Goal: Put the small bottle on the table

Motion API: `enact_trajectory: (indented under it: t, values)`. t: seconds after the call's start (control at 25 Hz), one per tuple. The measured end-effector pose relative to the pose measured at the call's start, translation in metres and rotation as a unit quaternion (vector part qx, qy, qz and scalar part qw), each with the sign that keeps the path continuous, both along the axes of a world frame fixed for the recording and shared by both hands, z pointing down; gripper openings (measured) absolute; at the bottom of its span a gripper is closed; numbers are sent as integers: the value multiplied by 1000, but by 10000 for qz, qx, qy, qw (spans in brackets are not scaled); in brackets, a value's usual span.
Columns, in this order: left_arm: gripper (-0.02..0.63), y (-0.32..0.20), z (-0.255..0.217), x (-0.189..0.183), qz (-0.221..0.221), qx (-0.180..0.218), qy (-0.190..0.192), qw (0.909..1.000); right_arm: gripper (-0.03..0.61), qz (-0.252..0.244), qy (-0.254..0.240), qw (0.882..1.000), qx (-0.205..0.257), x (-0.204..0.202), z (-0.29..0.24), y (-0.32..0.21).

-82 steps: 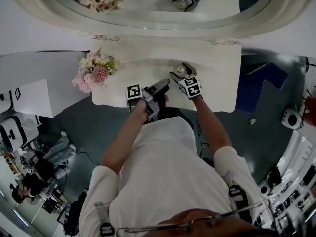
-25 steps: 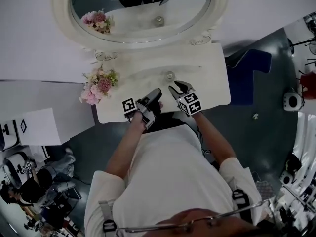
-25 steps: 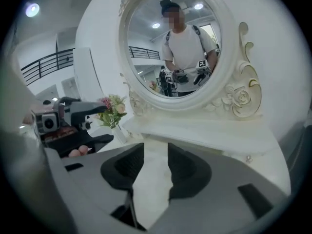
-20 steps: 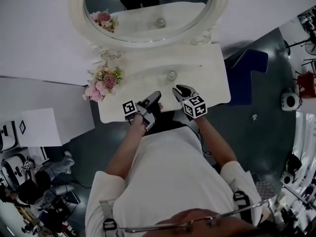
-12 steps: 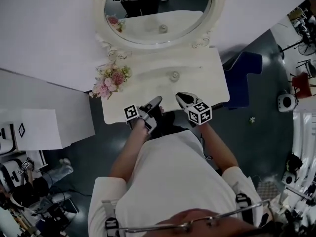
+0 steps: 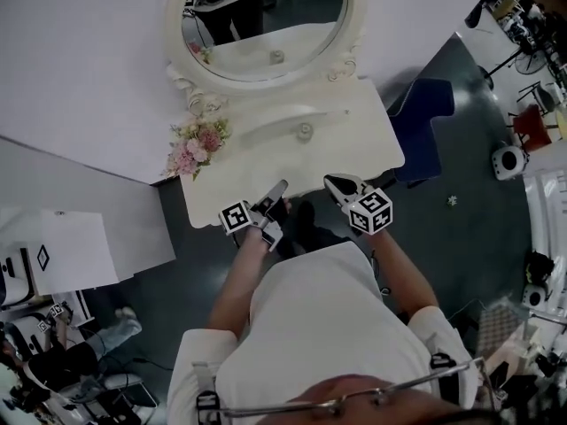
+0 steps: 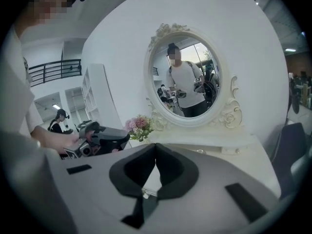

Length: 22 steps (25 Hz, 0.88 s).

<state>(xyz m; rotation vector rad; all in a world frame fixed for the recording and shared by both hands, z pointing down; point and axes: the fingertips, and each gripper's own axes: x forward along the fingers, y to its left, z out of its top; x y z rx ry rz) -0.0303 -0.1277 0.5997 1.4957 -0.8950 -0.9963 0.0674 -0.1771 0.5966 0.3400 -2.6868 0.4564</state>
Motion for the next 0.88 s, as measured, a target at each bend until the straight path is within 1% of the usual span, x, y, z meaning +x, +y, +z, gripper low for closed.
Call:
enact_trajectory:
  t: [0.04, 0.12, 0.24, 0.32, 0.44, 0.48, 0.6, 0.64, 0.72, 0.8, 0.88]
  values:
    - [3, 3, 0, 3, 23, 17, -323, 9995, 6, 48, 35, 9999, 127, 7, -3, 1]
    - [3, 8, 0, 6, 48, 36, -1038, 9946, 6, 177, 75, 9993, 321, 21, -9, -1]
    - [3, 13, -9, 11, 0, 91, -1809, 9835, 6, 254, 72, 9985, 486, 35, -15, -5]
    - [3, 16, -16, 13, -79, 122, -2293, 9732, 6, 222, 94, 9977, 634, 42, -18, -11]
    - [3, 15, -29, 11, -287, 162, -3056, 9516, 6, 262, 72, 9959, 864, 51, -26, -28]
    - [3, 13, -33, 9, -370, 158, -3323, 9423, 6, 283, 60, 9953, 929, 54, -29, -35]
    - [3, 11, -38, 4, -598, 36, -4122, 9091, 6, 315, 65, 9946, 990, 64, -30, -52]
    - [3, 10, -40, 4, -664, 1, -4312, 8998, 6, 322, 54, 9948, 967, 68, -30, -56]
    - [3, 6, -42, 4, -765, -33, -4556, 8869, 6, 329, 10, 9951, 933, 74, -30, -64]
    - [3, 3, -41, 5, -821, -74, -4664, 8807, 6, 338, -51, 9950, 938, 78, -30, -71]
    - [3, 0, -40, 7, -853, -129, -4659, 8806, 5, 325, -129, 9948, 954, 79, -32, -77]
